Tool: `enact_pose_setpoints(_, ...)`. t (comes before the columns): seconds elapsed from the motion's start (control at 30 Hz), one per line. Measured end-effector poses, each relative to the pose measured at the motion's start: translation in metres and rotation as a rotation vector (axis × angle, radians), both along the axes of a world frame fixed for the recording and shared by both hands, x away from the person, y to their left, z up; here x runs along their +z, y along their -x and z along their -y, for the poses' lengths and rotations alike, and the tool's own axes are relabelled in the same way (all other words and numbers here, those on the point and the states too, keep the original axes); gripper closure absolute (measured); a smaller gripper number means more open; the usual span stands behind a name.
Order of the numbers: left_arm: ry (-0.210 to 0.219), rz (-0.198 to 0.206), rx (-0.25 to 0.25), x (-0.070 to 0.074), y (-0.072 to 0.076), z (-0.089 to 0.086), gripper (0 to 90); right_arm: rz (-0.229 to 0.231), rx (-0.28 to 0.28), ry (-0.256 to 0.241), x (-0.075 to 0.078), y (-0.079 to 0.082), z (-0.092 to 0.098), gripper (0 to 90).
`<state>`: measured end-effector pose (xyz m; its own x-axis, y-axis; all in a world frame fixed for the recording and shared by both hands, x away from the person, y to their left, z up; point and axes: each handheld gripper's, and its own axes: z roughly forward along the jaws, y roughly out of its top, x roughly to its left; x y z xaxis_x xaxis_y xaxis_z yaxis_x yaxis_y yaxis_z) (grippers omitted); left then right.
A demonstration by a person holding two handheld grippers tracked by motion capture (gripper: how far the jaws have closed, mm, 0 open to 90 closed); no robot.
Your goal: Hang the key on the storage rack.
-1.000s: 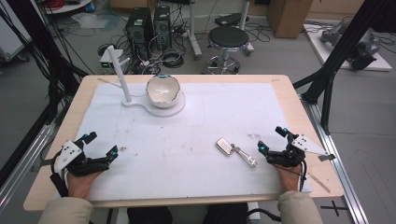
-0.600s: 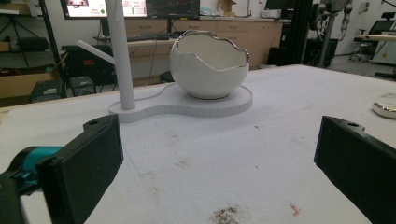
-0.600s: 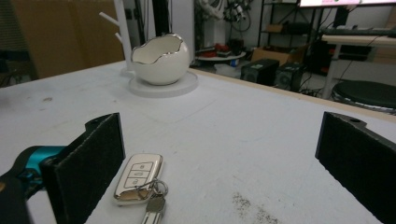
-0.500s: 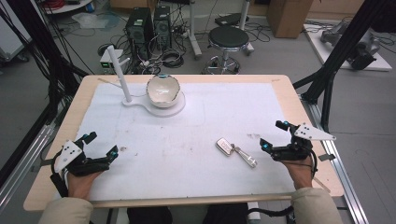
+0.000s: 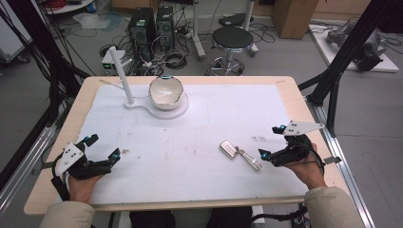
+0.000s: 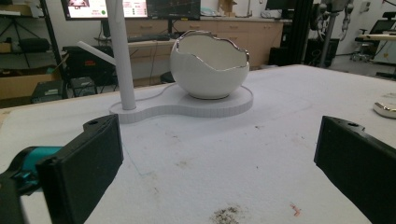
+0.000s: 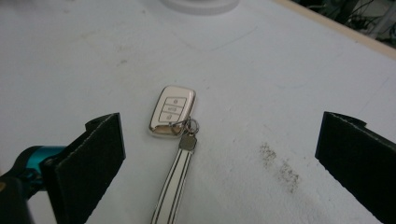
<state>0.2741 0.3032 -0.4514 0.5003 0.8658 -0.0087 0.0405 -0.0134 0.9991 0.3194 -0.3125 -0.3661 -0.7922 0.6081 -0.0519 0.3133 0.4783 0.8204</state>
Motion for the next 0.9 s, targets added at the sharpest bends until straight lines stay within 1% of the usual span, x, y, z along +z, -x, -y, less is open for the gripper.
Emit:
enact_pose_setpoints(0.03, -0.001, 0.0, -0.001, 0.0, 0.0, 0.0, 1.7, -0.01, 0.006, 0.016, 0.0, -0.001, -0.002, 0.5)
enact_pose_setpoints(0.07, 0.0, 0.001, 0.001, 0.0, 0.0, 0.0, 1.7, -0.025, 0.011, 0.042, 0.0, -0.002, -0.005, 0.5)
enact_pose_setpoints(0.13, 0.0, -0.002, 0.0, 0.0, 0.0, 0.0, 1.7, -0.059, 0.017, 0.076, -0.001, -0.003, -0.009, 0.5)
enact_pose_setpoints(0.23, 0.001, -0.002, 0.002, 0.0, 0.0, 0.0, 1.7, -0.09, 0.032, 0.134, -0.005, -0.005, -0.015, 0.5)
enact_pose_setpoints(0.27, 0.002, -0.002, 0.001, 0.0, 0.0, 0.0, 1.7, -0.104, 0.029, 0.15, -0.007, -0.006, -0.017, 0.5)
enact_pose_setpoints(0.3, 0.002, -0.002, 0.001, 0.0, 0.0, 0.0, 1.7, -0.104, 0.029, 0.15, -0.007, -0.006, -0.017, 0.5)
enact_pose_setpoints(0.33, 0.002, -0.003, 0.001, 0.0, 0.0, 0.0, 1.7, -0.132, 0.036, 0.182, -0.012, -0.007, -0.021, 0.6)
enact_pose_setpoints(0.43, 0.001, -0.003, 0.002, 0.0, 0.0, 0.0, 1.7, -0.161, 0.04, 0.236, -0.018, -0.008, -0.025, 0.5)
enact_pose_setpoints(0.47, -0.001, -0.002, 0.001, 0.0, 0.0, 0.0, 1.7, -0.161, 0.04, 0.236, -0.018, -0.008, -0.025, 0.5)
enact_pose_setpoints(0.5, 0.0, -0.002, 0.002, 0.0, 0.0, 0.0, 1.7, -0.187, 0.041, 0.27, -0.023, -0.008, -0.029, 0.5)
enact_pose_setpoints(0.53, -0.001, -0.001, 0.002, 0.0, 0.0, 0.0, 1.7, -0.187, 0.041, 0.27, -0.023, -0.008, -0.029, 0.5)
enact_pose_setpoints(0.6, -0.003, -0.001, 0.002, 0.0, 0.0, 0.0, 1.7, -0.211, 0.04, 0.291, -0.026, -0.009, -0.032, 0.6)
enact_pose_setpoints(0.67, 0.0, -0.003, 0.004, 0.0, 0.0, 0.0, 1.7, -0.221, 0.044, 0.313, -0.028, -0.011, -0.035, 0.6)
enact_pose_setpoints(0.7, 0.0, -0.003, 0.004, 0.0, 0.0, 0.0, 1.7, -0.24, 0.043, 0.334, -0.03, -0.011, -0.037, 1.4)
enact_pose_setpoints(0.8, -0.001, -0.002, 0.005, 0.0, 0.0, 0.0, 1.7, -0.256, 0.048, 0.363, -0.033, -0.013, -0.039, 1.5)
enact_pose_setpoints(0.83, -0.001, -0.003, 0.005, 0.0, 0.0, 0.0, 1.7, -0.256, 0.048, 0.363, -0.033, -0.013, -0.039, 1.5)
enact_pose_setpoints(0.87, 0.0, -0.003, 0.004, 0.0, 0.0, 0.0, 1.7, -0.273, 0.058, 0.37, -0.034, -0.013, -0.04, 4.9)
enact_pose_setpoints(0.9, 0.0, -0.003, 0.005, 0.0, 0.0, 0.0, 1.7, -0.273, 0.058, 0.37, -0.034, -0.013, -0.04, 4.9)
